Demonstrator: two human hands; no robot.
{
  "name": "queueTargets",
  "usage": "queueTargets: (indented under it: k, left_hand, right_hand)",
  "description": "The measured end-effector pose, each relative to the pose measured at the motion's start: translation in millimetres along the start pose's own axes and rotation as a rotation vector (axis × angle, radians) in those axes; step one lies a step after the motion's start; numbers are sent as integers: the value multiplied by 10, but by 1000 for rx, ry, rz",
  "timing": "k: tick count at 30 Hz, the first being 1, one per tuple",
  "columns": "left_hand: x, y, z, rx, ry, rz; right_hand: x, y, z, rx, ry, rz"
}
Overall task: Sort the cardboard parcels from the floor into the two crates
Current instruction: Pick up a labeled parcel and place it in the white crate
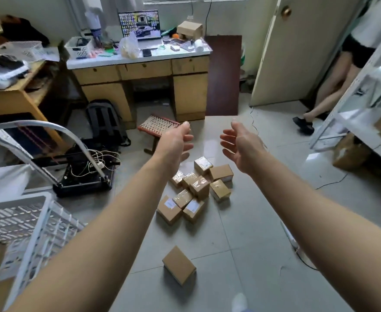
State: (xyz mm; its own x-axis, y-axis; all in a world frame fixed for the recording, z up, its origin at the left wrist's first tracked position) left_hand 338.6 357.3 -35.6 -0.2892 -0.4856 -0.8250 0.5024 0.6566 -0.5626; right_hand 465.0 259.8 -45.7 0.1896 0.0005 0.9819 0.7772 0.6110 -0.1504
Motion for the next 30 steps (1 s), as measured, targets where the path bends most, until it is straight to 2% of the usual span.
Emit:
queueTargets:
  k: [6,11,24,30]
  left_hand:
    - [126,487,778,-26,-24,-93]
    - [204,829,997,-29,-15,-150]
    - [107,2491,1047,-120,-45,-296]
    - [293,3599,884,-193,-4,-379]
  right_hand:
    - [-132,569,-689,-2,-34,85]
    - [-308,981,-934,-15,-20,169]
    - [-970,2437,-739,-40,-24,328]
    - [-1682,3307,-423,-19,-81,443]
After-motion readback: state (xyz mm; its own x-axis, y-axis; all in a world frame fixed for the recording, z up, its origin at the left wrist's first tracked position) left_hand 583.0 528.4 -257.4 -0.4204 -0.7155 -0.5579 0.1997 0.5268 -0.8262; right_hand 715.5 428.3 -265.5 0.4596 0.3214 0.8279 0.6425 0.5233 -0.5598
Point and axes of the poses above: each hand's wrist, its own y-axis towards the middle knuckle, its own z-axis out of the palm, x = y × z, the point moved 2 cm from there along y, towards the middle knuckle, and after that the axes turned 15 degrees about -z, right-handed, at the moved point
